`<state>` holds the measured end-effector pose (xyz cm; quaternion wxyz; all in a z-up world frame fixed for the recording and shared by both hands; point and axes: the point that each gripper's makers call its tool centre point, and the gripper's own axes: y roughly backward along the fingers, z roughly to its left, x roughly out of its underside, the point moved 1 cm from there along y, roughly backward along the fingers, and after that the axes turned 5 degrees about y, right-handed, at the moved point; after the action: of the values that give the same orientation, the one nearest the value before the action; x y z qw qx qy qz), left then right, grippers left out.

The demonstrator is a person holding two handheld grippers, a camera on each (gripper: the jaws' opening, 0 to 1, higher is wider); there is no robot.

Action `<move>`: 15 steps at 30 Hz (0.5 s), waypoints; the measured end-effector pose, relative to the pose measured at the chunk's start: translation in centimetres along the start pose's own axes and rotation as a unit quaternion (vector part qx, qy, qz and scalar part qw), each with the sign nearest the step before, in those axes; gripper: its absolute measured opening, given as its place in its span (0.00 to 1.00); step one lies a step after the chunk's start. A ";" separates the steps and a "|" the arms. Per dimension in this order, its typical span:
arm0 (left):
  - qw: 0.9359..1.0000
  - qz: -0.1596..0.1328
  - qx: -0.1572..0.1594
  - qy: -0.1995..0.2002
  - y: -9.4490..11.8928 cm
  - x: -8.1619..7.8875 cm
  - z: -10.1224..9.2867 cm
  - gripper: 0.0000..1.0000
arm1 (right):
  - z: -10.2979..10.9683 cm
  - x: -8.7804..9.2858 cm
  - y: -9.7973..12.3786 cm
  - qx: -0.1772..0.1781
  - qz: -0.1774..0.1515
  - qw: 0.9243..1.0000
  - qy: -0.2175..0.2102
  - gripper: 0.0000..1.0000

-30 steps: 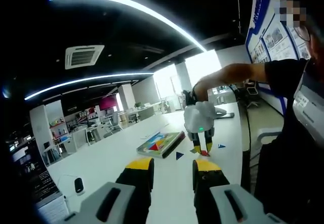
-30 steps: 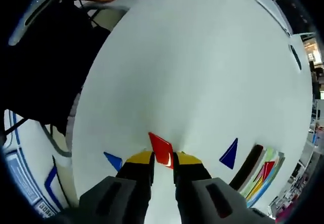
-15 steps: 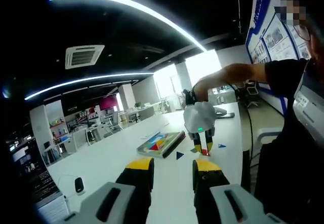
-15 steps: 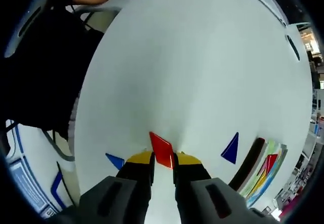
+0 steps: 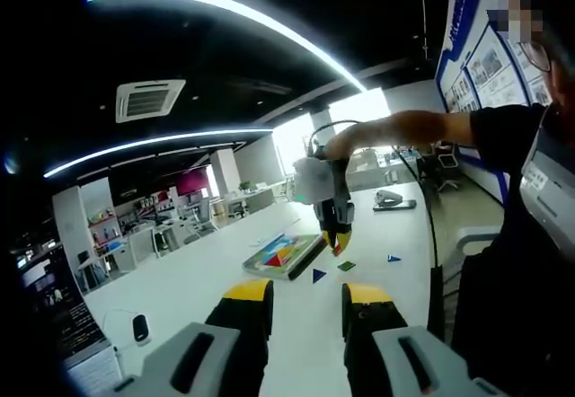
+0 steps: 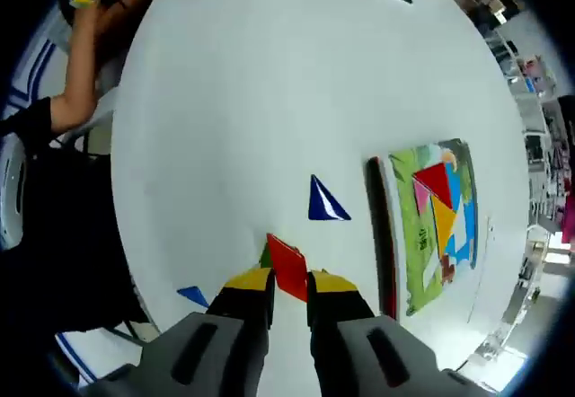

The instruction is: Pick up the tangram pieces one by one and place each piece onto its matching region on the pattern sheet, fitting the shapes together until the outline on the sheet is completely filled by the tangram pieces

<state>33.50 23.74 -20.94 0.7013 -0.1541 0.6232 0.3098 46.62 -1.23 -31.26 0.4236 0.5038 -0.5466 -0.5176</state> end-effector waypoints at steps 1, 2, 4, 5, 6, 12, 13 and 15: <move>1.000 0.000 0.000 0.000 0.0 0.0 0.0 0.32 | -0.5 0.3 0.2 0.000 -0.003 1.000 -0.029 0.16; 1.000 0.000 0.000 0.001 0.0 0.0 0.0 0.32 | -1.0 0.4 0.3 0.002 -0.006 0.999 -0.047 0.16; 1.000 0.001 0.000 0.000 -0.1 0.1 0.0 0.32 | -1.9 0.7 0.5 0.004 -0.013 0.997 -0.079 0.16; 1.000 0.002 0.000 0.000 -0.1 0.1 0.0 0.32 | -2.3 0.9 0.6 0.004 -0.015 0.996 -0.091 0.16; 1.000 0.001 0.000 0.000 -0.1 0.1 -0.1 0.32 | -2.8 1.2 0.7 0.006 -0.016 0.995 -0.102 0.16; 1.000 0.002 0.000 0.001 -0.1 0.1 -0.2 0.32 | -4.3 2.8 1.0 0.024 -0.019 0.987 -0.157 0.16; 1.000 0.002 0.000 0.001 -0.1 0.1 -0.2 0.32 | -4.3 3.1 0.9 0.026 -0.017 0.986 -0.162 0.16; 1.000 0.001 0.001 0.000 -0.1 0.1 -0.3 0.32 | -4.0 3.4 0.8 0.027 -0.020 0.985 -0.169 0.16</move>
<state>33.34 23.56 -21.11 0.7007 -0.1529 0.6239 0.3103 50.05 -5.16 -30.25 0.3008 0.4308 -0.6139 -0.5891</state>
